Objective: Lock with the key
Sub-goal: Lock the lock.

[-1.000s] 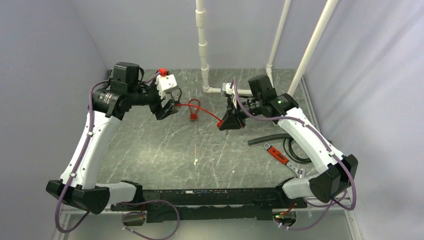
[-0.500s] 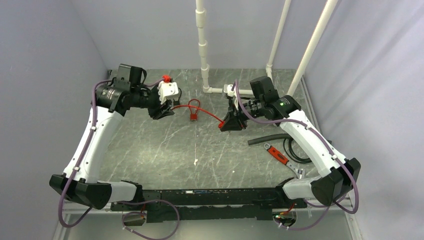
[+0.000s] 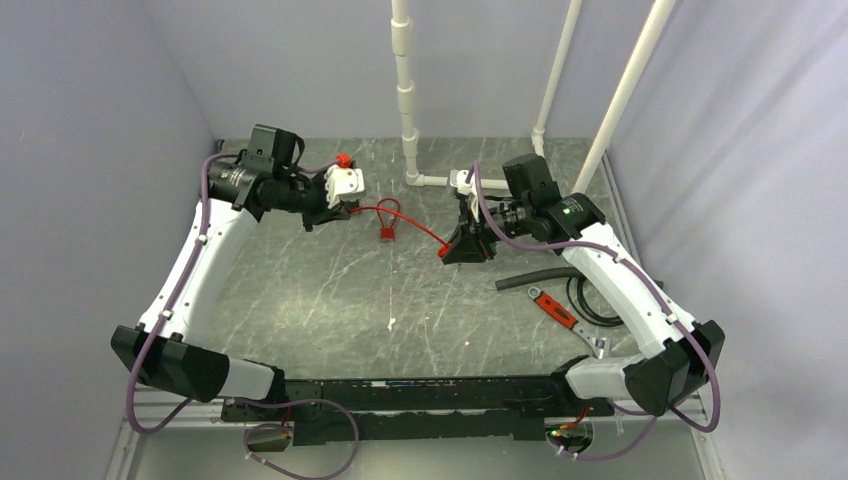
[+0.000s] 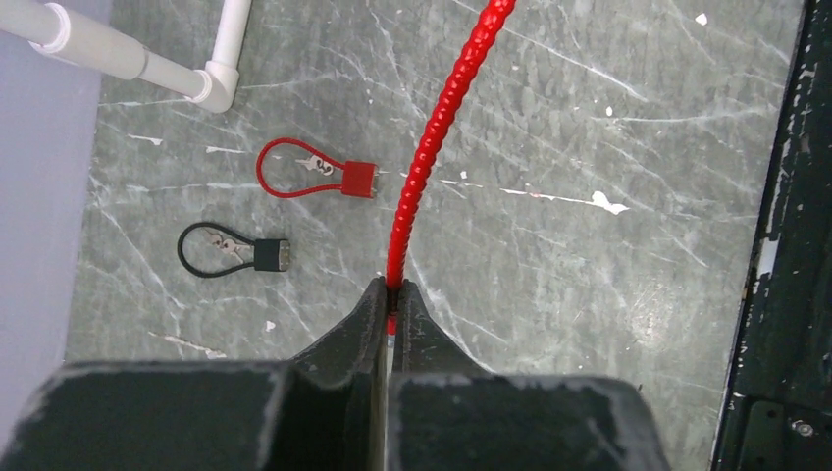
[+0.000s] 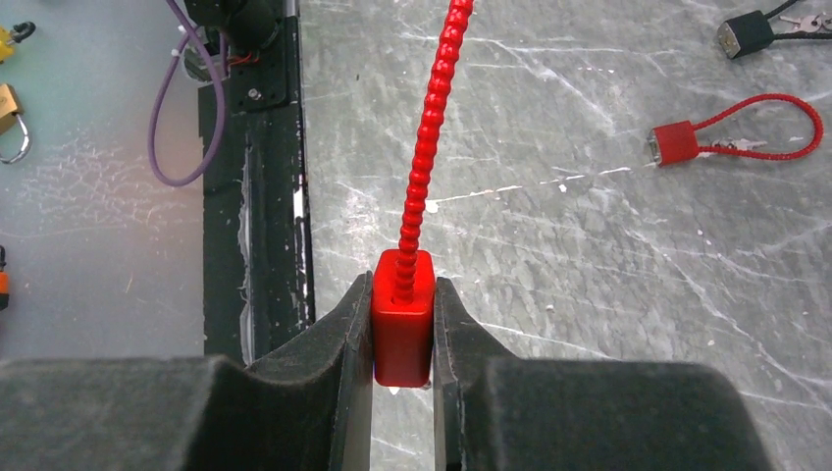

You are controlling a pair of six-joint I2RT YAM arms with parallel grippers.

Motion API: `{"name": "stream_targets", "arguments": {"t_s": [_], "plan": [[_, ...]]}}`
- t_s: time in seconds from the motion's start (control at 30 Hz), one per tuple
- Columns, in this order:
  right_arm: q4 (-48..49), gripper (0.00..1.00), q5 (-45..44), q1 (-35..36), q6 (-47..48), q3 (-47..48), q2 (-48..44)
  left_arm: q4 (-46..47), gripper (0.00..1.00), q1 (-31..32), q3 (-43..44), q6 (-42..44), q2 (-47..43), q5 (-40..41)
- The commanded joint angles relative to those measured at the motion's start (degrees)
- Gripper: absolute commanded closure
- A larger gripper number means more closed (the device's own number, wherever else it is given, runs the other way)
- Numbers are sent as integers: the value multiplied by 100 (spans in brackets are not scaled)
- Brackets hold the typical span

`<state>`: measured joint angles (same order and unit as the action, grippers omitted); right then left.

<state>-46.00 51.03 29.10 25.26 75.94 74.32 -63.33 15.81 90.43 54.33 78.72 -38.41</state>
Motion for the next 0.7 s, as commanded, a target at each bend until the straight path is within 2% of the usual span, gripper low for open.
{"name": "stream_targets", "arguments": {"t_s": [0.0, 0.13, 0.23, 0.27, 0.4, 0.5, 0.67], "plan": [[476, 100, 89, 17, -79, -44, -243, 49, 100, -8, 181, -98, 64, -394], [1683, 100, -114, 17, -573, -423, -445, 197, 100, 4, 525, -791, 234, -1183], [3102, 100, -328, 17, -1094, -866, -642, 873, 100, 204, 629, -2013, 259, -1720], [3521, 100, -379, 24, -1228, -985, -699, 1404, 100, 314, 533, -2469, 196, -1792], [4650, 100, -730, 80, -1448, -1311, -762, 3519, 100, 889, -174, -4527, -207, -1597], [5211, 100, -933, 106, -1544, -1509, -831, 4455, 100, 1242, -432, -5699, -284, -1501], [5784, 100, -969, 216, -1801, -1678, -966, 4944, 100, 1564, -486, -6135, -213, -1257]]}}
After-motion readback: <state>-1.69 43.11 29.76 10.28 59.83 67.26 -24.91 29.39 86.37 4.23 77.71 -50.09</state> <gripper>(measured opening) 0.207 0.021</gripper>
